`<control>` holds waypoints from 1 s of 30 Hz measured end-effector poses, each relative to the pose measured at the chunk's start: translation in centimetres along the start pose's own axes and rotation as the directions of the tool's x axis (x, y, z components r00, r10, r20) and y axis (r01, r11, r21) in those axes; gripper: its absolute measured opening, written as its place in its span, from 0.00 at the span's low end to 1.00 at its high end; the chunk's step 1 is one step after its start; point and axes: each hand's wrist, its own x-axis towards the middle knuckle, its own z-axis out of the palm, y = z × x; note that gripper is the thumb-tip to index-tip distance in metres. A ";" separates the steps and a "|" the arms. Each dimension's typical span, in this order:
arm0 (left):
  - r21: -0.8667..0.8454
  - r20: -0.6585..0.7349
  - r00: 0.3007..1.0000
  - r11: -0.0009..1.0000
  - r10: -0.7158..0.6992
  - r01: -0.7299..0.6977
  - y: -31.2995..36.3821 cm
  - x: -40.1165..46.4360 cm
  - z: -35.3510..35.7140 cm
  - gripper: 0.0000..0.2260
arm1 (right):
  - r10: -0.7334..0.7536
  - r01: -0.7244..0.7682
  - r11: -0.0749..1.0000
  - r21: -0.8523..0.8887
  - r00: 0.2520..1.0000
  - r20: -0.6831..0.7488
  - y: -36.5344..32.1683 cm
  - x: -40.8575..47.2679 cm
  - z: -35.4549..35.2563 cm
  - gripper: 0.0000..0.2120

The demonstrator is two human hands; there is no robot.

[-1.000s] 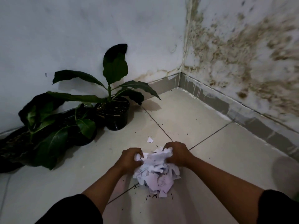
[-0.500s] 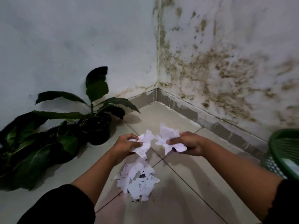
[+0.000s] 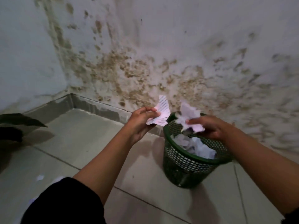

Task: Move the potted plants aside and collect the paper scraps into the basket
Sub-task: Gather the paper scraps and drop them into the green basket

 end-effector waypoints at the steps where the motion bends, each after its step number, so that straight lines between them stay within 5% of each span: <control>1: 0.009 0.018 1.000 1.000 -0.007 0.007 -0.3 0.4 1.2 0.10 | 0.033 -0.045 0.992 -0.119 0.994 -0.100 1.1 0.2 -0.9 0.16; 4: 0.062 0.009 1.000 0.998 -0.028 0.027 -1.5 1.1 4.1 0.10 | 0.176 -0.266 0.876 -0.402 0.953 -0.247 3.5 0.7 -2.1 0.19; 7: 0.415 -0.147 0.985 0.910 0.090 -0.021 -3.3 1.5 6.1 0.08 | 0.266 -0.362 0.813 -0.457 0.928 -0.262 3.9 0.2 -1.9 0.31; 9: 0.706 -0.158 0.957 0.705 0.244 -0.064 -4.0 1.1 6.8 0.04 | 0.201 -0.348 0.798 -0.492 0.924 -0.326 3.6 0.0 -1.8 0.31; 11: 0.887 0.005 0.962 0.442 0.272 -0.130 -4.5 1.1 7.0 0.09 | 0.095 -0.310 0.789 -0.531 0.915 -0.392 3.2 -0.1 -1.8 0.24; 14: 0.921 0.262 0.949 0.249 0.177 -0.300 -4.6 1.0 7.0 0.20 | -0.139 -0.213 0.782 -0.586 0.857 -0.497 2.5 0.0 -1.1 0.09; 20: 0.837 0.179 0.921 0.439 0.346 -0.327 -3.9 1.2 5.1 0.20 | -0.478 0.044 0.741 -0.671 0.736 -0.479 1.5 -0.6 3.7 0.10; 23: 0.806 -0.009 0.881 0.525 0.473 -0.273 -3.2 1.2 2.5 0.16 | -0.669 0.231 0.607 -0.761 0.665 -0.332 0.8 -1.3 7.6 0.07; 25: 0.807 -0.091 0.866 0.546 0.492 -0.225 -3.0 0.8 -0.1 0.14 | -0.776 0.364 0.428 -0.827 0.617 -0.130 0.6 -1.6 10.5 0.05; 28: 0.857 -0.144 0.864 0.498 0.483 -0.135 -3.5 -0.4 -4.8 0.13 | -0.731 0.470 0.190 -0.862 0.654 0.195 1.6 -0.8 15.0 0.09; 30: 0.903 -0.142 0.892 0.426 0.429 -0.061 -4.2 -1.6 -7.7 0.13 | -0.637 0.435 0.138 -0.890 0.727 0.256 3.0 0.5 17.2 0.12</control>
